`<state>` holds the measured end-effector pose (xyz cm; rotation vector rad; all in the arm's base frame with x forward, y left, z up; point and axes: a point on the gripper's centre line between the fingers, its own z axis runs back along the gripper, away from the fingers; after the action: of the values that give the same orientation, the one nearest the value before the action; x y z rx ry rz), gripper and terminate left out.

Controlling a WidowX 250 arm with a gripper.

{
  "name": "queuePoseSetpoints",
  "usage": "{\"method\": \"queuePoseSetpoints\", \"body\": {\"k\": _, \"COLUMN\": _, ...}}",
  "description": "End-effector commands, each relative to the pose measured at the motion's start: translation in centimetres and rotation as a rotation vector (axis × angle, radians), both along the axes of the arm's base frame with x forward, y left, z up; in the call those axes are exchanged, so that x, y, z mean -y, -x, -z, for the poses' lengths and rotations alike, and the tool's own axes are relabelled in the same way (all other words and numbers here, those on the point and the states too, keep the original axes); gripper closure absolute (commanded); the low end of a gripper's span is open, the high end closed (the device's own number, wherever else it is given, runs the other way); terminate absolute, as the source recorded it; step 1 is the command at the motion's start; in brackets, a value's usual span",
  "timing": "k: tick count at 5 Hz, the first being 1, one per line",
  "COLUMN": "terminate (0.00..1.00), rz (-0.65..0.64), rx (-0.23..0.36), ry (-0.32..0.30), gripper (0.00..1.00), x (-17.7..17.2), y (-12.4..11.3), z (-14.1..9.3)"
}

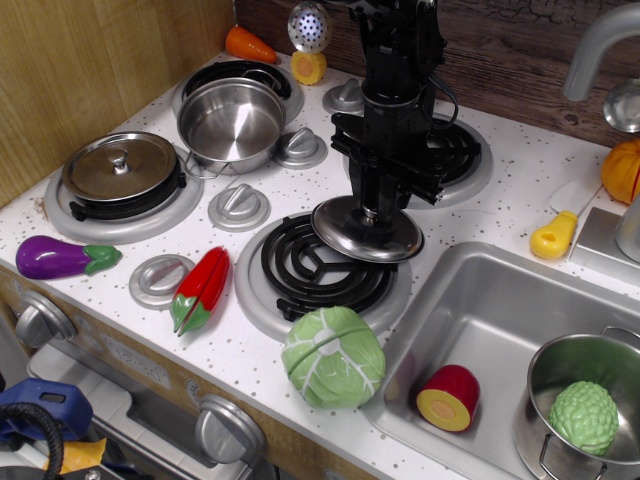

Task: Put lid on stove

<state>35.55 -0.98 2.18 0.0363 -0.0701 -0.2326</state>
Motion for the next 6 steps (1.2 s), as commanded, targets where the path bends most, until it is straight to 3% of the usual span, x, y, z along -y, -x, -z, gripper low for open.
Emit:
{"method": "queuePoseSetpoints", "body": {"k": 1, "terminate": 0.0, "rz": -0.013, "rx": 0.009, "ry": -0.052, "gripper": 1.0, "x": -0.5, "y": -0.1, "z": -4.2}}
{"method": "queuePoseSetpoints", "body": {"k": 2, "terminate": 0.0, "rz": -0.014, "rx": 0.034, "ry": -0.088, "gripper": 1.0, "x": -1.2, "y": -0.6, "z": -6.5}}
{"method": "queuePoseSetpoints", "body": {"k": 3, "terminate": 0.0, "rz": -0.049, "rx": 0.185, "ry": -0.147, "gripper": 1.0, "x": -1.3, "y": -2.1, "z": -7.7}}
{"method": "queuePoseSetpoints", "body": {"k": 4, "terminate": 0.0, "rz": -0.092, "rx": 0.319, "ry": -0.125, "gripper": 1.0, "x": -1.2, "y": -3.8, "z": -8.1}}
{"method": "queuePoseSetpoints", "body": {"k": 5, "terminate": 0.0, "rz": -0.084, "rx": 0.408, "ry": -0.116, "gripper": 1.0, "x": -1.2, "y": -5.5, "z": -7.2}}
{"method": "queuePoseSetpoints", "body": {"k": 6, "terminate": 0.0, "rz": -0.076, "rx": 0.458, "ry": -0.127, "gripper": 1.0, "x": -1.3, "y": -6.5, "z": -7.2}}
